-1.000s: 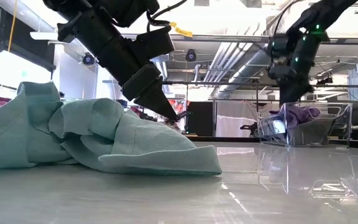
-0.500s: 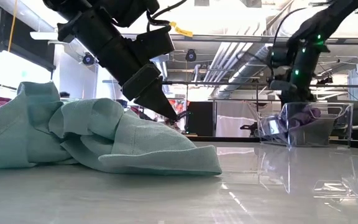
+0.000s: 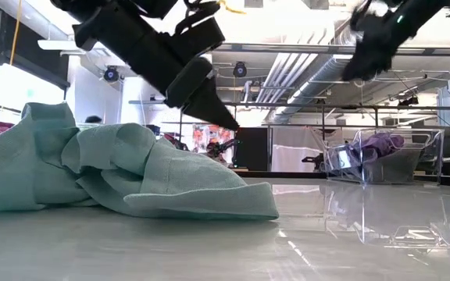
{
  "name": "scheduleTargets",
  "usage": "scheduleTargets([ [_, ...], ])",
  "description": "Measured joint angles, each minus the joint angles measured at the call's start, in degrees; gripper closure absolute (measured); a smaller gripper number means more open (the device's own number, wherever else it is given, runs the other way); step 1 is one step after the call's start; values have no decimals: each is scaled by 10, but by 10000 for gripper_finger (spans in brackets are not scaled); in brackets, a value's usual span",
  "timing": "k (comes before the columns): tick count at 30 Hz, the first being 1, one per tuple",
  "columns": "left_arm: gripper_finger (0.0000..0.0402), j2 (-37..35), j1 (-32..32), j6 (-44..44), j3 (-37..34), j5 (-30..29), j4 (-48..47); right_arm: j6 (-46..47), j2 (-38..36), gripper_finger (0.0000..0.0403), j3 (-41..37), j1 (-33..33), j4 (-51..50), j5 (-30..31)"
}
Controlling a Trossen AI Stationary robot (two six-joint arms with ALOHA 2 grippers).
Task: Sort towels by color in basket
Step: Put the dark green towel into the right transparent bin
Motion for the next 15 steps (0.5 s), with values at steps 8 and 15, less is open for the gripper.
scheduleTargets([
  [8,266,0,-8,37,0,-30,24,3,-78,277,-87,326,129,-66],
  [15,266,0,-23,11,0,-49,8,34,-9,277,-100,558,222,54],
])
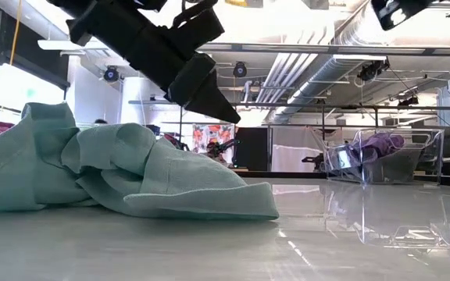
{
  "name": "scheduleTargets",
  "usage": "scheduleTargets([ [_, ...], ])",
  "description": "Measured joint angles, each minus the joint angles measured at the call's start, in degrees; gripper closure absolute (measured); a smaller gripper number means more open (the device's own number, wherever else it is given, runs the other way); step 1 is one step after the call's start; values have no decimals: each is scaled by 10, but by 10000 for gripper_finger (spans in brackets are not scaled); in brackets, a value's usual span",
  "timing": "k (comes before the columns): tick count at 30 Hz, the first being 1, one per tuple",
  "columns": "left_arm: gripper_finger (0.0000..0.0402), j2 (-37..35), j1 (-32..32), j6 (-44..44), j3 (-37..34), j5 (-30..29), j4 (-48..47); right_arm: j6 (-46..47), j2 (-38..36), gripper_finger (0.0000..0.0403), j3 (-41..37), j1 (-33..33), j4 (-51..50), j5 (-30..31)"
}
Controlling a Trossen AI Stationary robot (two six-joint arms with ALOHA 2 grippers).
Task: Sort towels by color in basket
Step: Put the dark green towel into the right transparent bin
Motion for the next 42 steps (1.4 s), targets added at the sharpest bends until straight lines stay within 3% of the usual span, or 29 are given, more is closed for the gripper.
scheduleTargets([
  [4,266,0,-13,-3,0,0,-4,-12,62,277,0,50,124,-46],
  [7,266,0,-18,-3,0,0,-4,71,106,277,20,46,199,-29],
  [15,266,0,-13,1,0,0,-4,289,201,239,139,41,-76,-10],
  [22,266,0,-8,-9,0,0,-4,563,260,159,134,78,-329,-104],
  [26,266,0,-8,-9,0,1,-5,679,286,143,99,135,-354,-160],
  [29,266,0,-8,-9,0,1,-5,729,308,143,71,171,-287,-182],
  [36,266,0,-8,-9,0,1,5,717,379,181,15,201,-205,-255],
  [42,266,1,-5,-9,0,1,7,606,424,265,-2,181,-125,-246],
])
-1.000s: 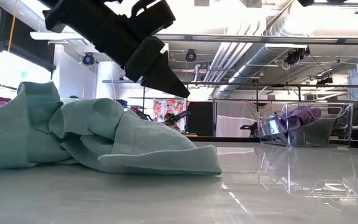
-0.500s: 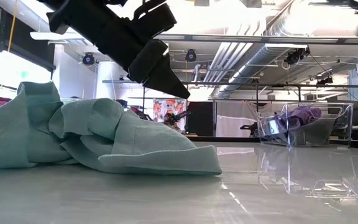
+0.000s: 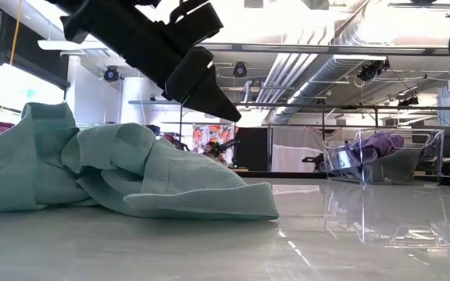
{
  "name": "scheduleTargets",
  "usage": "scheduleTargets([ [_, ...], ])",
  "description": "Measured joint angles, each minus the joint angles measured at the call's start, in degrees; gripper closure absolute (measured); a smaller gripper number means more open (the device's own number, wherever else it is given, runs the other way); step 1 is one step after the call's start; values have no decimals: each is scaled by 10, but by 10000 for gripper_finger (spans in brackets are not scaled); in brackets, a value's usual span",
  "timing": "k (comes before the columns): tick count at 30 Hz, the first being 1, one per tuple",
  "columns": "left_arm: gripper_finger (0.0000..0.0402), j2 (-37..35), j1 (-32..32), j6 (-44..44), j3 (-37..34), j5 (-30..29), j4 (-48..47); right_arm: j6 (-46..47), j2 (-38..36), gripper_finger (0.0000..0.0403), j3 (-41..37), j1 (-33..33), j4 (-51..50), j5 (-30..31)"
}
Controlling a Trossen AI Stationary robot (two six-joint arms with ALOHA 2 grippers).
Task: Sort towels by color in basket
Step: Put the dark green towel into the right transparent bin
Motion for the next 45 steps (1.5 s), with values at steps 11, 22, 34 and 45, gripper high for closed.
scheduleTargets([
  [11,266,0,4,39,0,0,73,-173,-36,375,-4,-79,39,442],
  [22,266,30,-1,227,0,83,209,-187,-40,387,-4,-275,142,477],
  [34,241,106,10,378,4,266,249,-371,-41,298,-3,-392,263,346],
  [45,162,106,56,347,4,341,206,-432,-136,186,-2,-399,261,303],
])
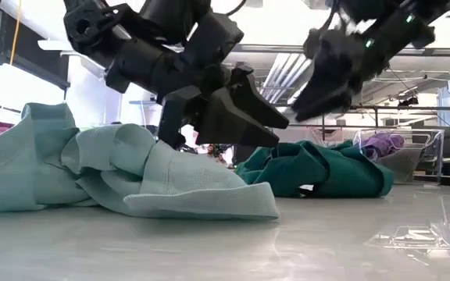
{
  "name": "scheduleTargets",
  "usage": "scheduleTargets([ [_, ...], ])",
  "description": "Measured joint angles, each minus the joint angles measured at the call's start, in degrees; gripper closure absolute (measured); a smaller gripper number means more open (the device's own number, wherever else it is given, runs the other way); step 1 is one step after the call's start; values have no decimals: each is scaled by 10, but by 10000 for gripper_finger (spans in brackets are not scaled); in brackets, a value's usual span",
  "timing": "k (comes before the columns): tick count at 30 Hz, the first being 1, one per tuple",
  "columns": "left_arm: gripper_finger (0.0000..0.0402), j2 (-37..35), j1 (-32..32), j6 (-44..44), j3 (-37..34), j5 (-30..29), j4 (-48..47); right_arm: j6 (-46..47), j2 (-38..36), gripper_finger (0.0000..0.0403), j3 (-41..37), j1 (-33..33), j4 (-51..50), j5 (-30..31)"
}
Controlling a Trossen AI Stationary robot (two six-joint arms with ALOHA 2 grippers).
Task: Sort towels by color in basket
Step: Put the dark green towel into the right transparent bin
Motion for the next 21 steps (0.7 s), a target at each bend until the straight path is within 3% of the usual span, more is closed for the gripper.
scheduleTargets([
  [4,169,0,13,9,0,10,1,-67,-41,183,0,40,-6,1],
  [9,188,9,32,16,0,51,18,-140,-38,183,0,120,-13,-7],
  [16,220,74,50,-28,44,86,29,-138,18,183,0,189,-17,-3],
  [21,273,94,66,-114,79,86,28,-129,87,183,0,195,-5,34],
])
